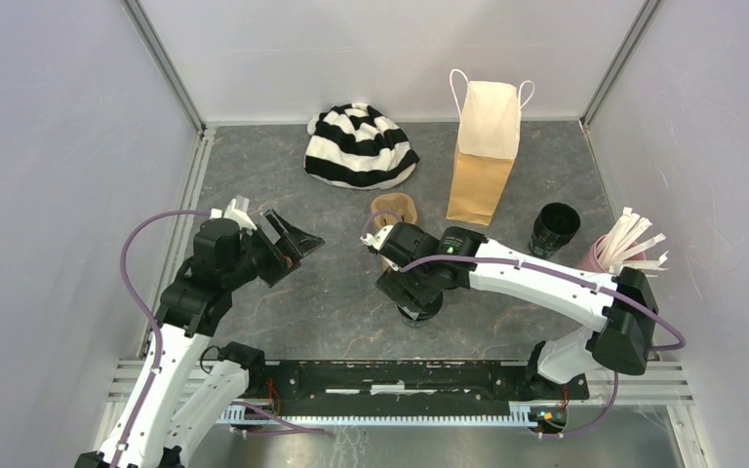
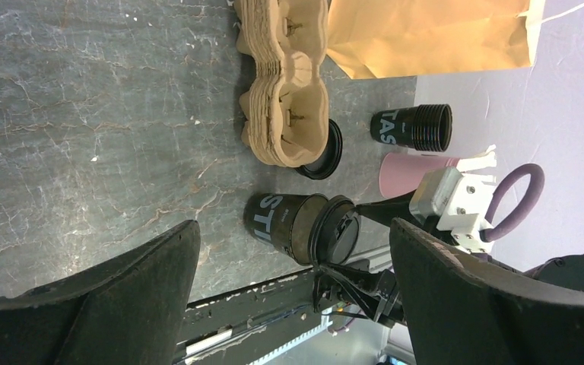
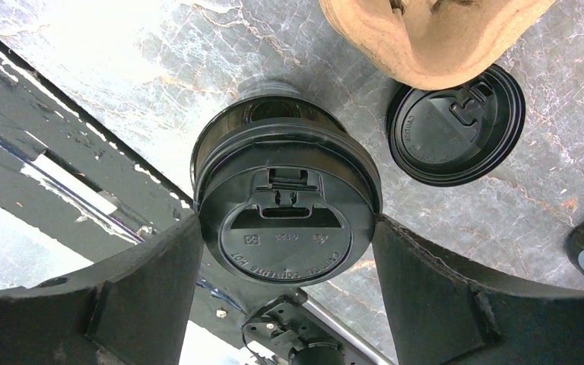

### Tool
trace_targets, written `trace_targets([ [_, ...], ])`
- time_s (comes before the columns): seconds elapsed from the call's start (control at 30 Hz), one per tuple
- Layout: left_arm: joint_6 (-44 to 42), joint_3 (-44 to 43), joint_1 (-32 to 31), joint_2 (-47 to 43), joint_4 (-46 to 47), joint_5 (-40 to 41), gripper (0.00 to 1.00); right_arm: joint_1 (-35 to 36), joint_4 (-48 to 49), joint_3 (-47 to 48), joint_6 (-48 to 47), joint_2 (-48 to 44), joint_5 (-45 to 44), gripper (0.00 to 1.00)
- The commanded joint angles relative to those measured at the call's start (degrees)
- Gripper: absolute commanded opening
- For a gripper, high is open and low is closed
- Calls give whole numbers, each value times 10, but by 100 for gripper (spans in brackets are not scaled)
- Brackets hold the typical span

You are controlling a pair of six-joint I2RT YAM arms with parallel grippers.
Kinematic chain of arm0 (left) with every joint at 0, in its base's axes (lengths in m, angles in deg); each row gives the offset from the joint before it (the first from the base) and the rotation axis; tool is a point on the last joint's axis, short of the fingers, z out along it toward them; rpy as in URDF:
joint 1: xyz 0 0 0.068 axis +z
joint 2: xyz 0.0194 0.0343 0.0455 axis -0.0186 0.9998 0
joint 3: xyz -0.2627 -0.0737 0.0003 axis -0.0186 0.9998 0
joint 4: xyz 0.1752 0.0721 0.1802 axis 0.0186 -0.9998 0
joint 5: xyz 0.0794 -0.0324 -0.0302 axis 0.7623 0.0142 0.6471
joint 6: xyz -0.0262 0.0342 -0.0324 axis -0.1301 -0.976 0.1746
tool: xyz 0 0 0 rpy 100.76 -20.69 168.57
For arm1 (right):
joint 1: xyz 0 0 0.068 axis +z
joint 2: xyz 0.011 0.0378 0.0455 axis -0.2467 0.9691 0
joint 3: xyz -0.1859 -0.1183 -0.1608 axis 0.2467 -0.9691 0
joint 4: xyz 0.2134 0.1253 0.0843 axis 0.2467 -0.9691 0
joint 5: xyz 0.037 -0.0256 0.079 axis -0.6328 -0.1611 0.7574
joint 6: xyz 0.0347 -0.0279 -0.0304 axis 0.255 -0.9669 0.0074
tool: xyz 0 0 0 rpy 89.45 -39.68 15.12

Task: Pack the takeout coffee

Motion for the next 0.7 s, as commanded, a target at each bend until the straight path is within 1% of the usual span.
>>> trace_targets([
  [0.0, -21, -20, 0, 1, 11, -15, 99, 3, 21, 0, 10, -1, -18, 86],
  [0.3, -16, -11, 0, 0, 15, -21, 100, 2, 42, -5, 14, 11, -2, 88],
  [0.67, -16, -7, 0, 11, 27, -35, 100, 1, 30, 14, 16, 17, -4, 89],
])
